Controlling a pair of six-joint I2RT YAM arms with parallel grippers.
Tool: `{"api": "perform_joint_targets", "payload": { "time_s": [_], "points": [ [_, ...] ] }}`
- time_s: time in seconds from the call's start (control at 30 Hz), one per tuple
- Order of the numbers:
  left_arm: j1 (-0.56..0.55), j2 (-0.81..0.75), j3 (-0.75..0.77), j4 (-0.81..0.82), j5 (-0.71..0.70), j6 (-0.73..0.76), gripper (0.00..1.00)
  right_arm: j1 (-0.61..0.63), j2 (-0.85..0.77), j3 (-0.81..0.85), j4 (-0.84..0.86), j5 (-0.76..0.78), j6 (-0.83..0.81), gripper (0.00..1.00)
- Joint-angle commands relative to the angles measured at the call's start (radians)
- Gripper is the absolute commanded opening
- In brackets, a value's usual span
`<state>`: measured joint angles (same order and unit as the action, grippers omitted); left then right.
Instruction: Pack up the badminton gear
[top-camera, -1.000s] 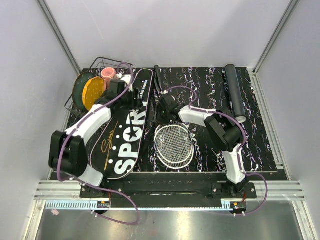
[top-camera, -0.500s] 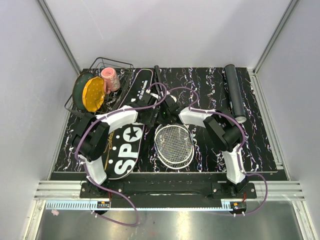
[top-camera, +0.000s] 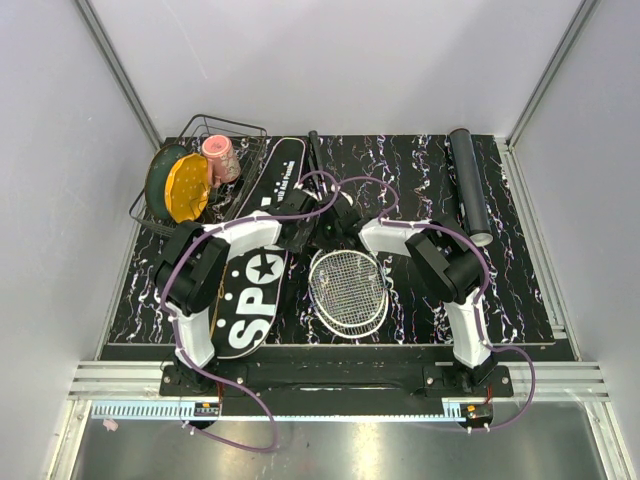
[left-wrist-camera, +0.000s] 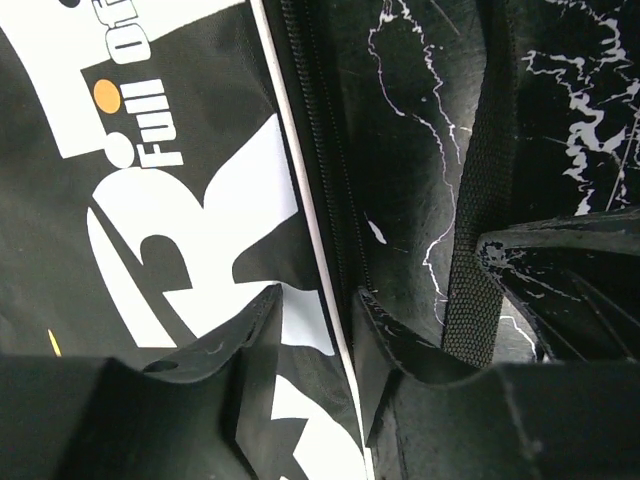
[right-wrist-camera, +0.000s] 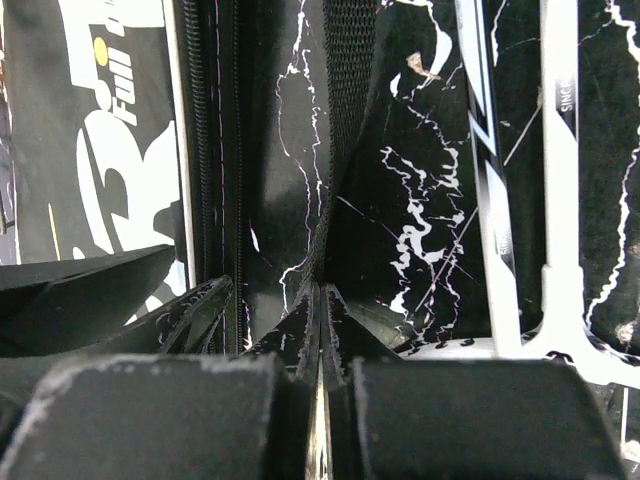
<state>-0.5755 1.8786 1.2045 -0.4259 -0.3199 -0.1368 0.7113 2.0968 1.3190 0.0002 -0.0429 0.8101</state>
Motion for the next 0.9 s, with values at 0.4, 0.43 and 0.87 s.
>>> {"api": "perform_joint_targets", "payload": {
  "time_s": [0.4, 0.43, 0.87],
  "points": [
    [0.028, -0.179, 0.027, 0.000, 0.155, 0.029, 0.00, -0.044, -0.168, -0.147, 0.254, -0.308, -0.045, 0.58],
    [0.034, -0.199, 0.036, -0.014, 0.180, 0.031, 0.00, -0.058, -0.176, -0.167, 0.271, -0.322, -0.025, 0.58],
    [0.124, -0.369, -0.010, 0.015, 0.413, -0.030, 0.00, -0.082, -0.155, -0.253, 0.609, -0.505, 0.195, 0.59]
  ]
}}
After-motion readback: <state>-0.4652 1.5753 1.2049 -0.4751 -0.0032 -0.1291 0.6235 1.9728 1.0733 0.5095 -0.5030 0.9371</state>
